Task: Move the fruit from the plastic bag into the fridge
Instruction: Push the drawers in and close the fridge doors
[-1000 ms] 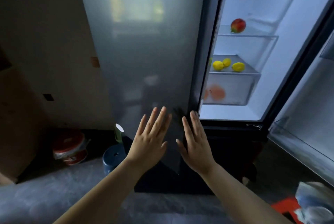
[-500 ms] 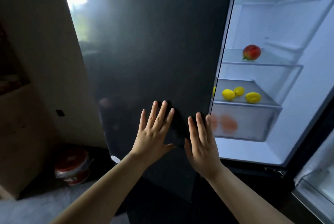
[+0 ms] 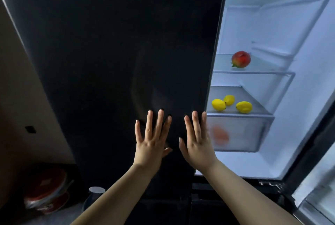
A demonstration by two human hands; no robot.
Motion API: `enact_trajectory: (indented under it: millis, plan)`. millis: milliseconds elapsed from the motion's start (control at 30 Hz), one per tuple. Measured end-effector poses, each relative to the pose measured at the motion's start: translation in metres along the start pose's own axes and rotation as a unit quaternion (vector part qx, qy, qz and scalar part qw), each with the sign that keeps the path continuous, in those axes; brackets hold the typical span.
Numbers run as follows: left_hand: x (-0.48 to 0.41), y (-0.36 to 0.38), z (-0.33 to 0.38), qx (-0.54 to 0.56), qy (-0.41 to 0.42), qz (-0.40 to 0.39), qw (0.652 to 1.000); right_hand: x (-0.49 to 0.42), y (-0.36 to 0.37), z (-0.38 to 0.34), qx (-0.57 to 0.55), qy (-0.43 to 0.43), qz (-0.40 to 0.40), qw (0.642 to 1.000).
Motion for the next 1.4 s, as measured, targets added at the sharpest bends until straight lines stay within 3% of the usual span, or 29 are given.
enact_trajectory:
  millis: [200,467,600,800,967,1200,1400]
  plan:
    - [-0.002,0.004,-0.001,0.023,0.039,0.072,0.996,-0.002,0.007,0.002,0.050,0.035,0.011,0.998]
    - [-0.003,-0.001,0.003,0.082,0.051,0.051,0.994,0.001,-0.017,-0.008,0.091,0.069,-0.045,0.992]
    - [0.003,-0.019,0.027,0.169,0.101,0.071,0.978,0.021,-0.033,-0.008,0.098,0.140,-0.092,0.981]
    - [0.026,-0.020,0.107,0.237,0.241,0.002,0.941,0.098,-0.080,0.033,0.203,0.216,-0.192,0.936]
    - [0.034,-0.044,0.189,0.264,0.316,-0.052,0.910,0.176,-0.168,0.101,0.283,0.335,-0.201,0.876]
    - [0.049,-0.095,0.333,0.320,0.404,-0.110,0.850,0.289,-0.288,0.182,0.375,0.403,-0.255,0.795]
    - [0.074,-0.111,0.452,0.347,0.441,-0.188,0.806,0.345,-0.359,0.209,0.335,0.389,-0.269,0.815]
Point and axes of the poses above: each hand's wrist, its own x-axis away from the middle knuckle, its own y-axis out of the palm, z = x × y, the point moved 7 cm from there along -x, towards the middle knuckle, and after that the axes turned 9 degrees about y, right-handed, at the moved point
